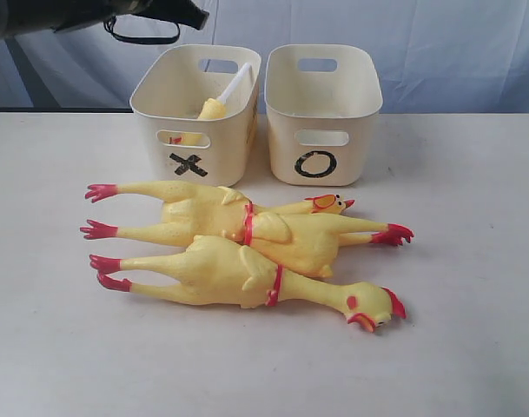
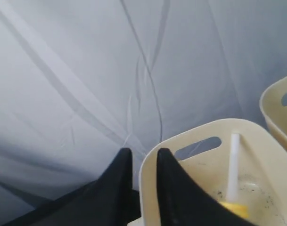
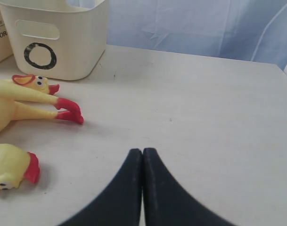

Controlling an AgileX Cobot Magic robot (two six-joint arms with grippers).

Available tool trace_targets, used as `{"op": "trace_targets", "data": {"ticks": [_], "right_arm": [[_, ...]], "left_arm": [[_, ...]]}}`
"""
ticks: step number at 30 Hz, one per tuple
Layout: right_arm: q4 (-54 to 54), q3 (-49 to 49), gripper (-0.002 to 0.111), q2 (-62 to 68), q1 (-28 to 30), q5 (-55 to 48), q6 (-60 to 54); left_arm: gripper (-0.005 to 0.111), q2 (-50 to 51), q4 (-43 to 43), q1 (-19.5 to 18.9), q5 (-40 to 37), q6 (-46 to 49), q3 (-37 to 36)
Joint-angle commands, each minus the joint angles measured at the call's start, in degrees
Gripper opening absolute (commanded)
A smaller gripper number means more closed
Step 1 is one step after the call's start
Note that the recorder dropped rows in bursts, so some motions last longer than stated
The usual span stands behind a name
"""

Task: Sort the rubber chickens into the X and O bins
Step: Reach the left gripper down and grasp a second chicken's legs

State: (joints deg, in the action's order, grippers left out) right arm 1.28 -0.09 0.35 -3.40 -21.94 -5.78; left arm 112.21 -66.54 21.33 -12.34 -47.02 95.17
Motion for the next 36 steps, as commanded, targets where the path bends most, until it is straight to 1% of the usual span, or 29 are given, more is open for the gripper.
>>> {"op": "trace_targets", "data": {"ticks": [1,2,3,4,5,6,7,8,9,11,13,14,15,16,18,20,23,24,25,26,27,28,30,32,36], "right_arm": [[0.1,0.1,0.0,-0.3,-0.1,0.7,-0.1],[0.1,0.1,0.0,-0.3,-0.1,0.7,-0.1],[0.1,0.1,0.0,-0.3,-0.1,0.7,-0.1],[0.1,0.1,0.0,-0.3,-0.1,0.7,-0.1],[0.1,0.1,0.0,-0.3,-0.1,0.7,-0.1],[0.1,0.1,0.0,-0.3,-0.1,0.7,-0.1],[0.1,0.1,0.0,-0.3,-0.1,0.7,-0.1],[0.1,0.1,0.0,-0.3,-0.1,0.7,-0.1],[0.1,0.1,0.0,-0.3,-0.1,0.7,-0.1],[0.1,0.1,0.0,-0.3,-0.1,0.7,-0.1],[0.1,0.1,0.0,-0.3,-0.1,0.7,-0.1],[0.1,0.1,0.0,-0.3,-0.1,0.7,-0.1],[0.1,0.1,0.0,-0.3,-0.1,0.7,-0.1],[0.1,0.1,0.0,-0.3,-0.1,0.7,-0.1],[0.1,0.1,0.0,-0.3,-0.1,0.7,-0.1],[0.1,0.1,0.0,-0.3,-0.1,0.7,-0.1],[0.1,0.1,0.0,-0.3,-0.1,0.7,-0.1],[0.1,0.1,0.0,-0.3,-0.1,0.7,-0.1],[0.1,0.1,0.0,-0.3,-0.1,0.7,-0.1],[0.1,0.1,0.0,-0.3,-0.1,0.8,-0.1],[0.1,0.1,0.0,-0.3,-0.1,0.8,-0.1],[0.1,0.1,0.0,-0.3,-0.1,0.8,-0.1],[0.1,0.1,0.0,-0.3,-0.1,0.8,-0.1],[0.1,0.1,0.0,-0.3,-0.1,0.8,-0.1],[0.1,0.1,0.0,-0.3,-0.1,0.8,-0.1]], "left_arm": [[0.008,-3.4,10.9,0.5,-8.8,11.5,0.0],[0.005,-3.9,16.0,0.5,-10.1,16.2,0.0],[0.0,-5.2,25.8,0.5,-12.1,27.9,0.0],[0.0,-5.9,29.2,0.5,-12.8,32.0,0.0],[0.0,-7.3,36.6,0.5,-14.7,39.8,0.0],[0.0,-7.9,39.5,0.5,-15.3,43.2,0.0],[0.0,-9.4,45.4,0.5,-17.0,50.0,0.0],[0.0,-9.9,48.1,0.5,-17.7,52.5,0.0],[0.0,-10.8,52.1,0.5,-19.5,57.0,0.0],[0.0,-12.2,61.5,0.5,-24.4,67.2,0.0],[0.0,-12.9,67.4,0.5,-28.5,74.4,0.0],[0.0,-12.9,71.9,0.5,-32.2,79.8,0.0],[0.0,-12.9,73.9,0.5,-34.3,82.0,0.0],[0.0,-12.9,77.8,0.5,-37.9,86.1,0.0],[0.0,-12.9,82.4,0.5,-40.8,92.2,0.0],[0.002,-12.5,85.8,0.8,-42.7,96.0,0.0],[0.009,-11.4,86.5,3.7,-44.8,100.9,-1.1],[0.015,-10.6,86.5,5.8,-44.9,102.8,-2.5],[0.019,-9.9,86.4,7.0,-45.0,104.0,-3.1],[0.027,-8.2,86.4,8.9,-45.8,106.0,-3.4],[0.032,-7.3,86.4,9.9,-46.0,106.4,-3.4],[0.041,-5.8,86.5,11.5,-45.3,106.4,-3.4],[0.048,-4.3,86.5,13.1,-44.4,106.4,-3.4],[0.053,-2.0,86.4,14.9,-42.7,106.4,-3.4],[0.058,0.8,86.5,18.3,-37.7,106.1,-3.4]]}}
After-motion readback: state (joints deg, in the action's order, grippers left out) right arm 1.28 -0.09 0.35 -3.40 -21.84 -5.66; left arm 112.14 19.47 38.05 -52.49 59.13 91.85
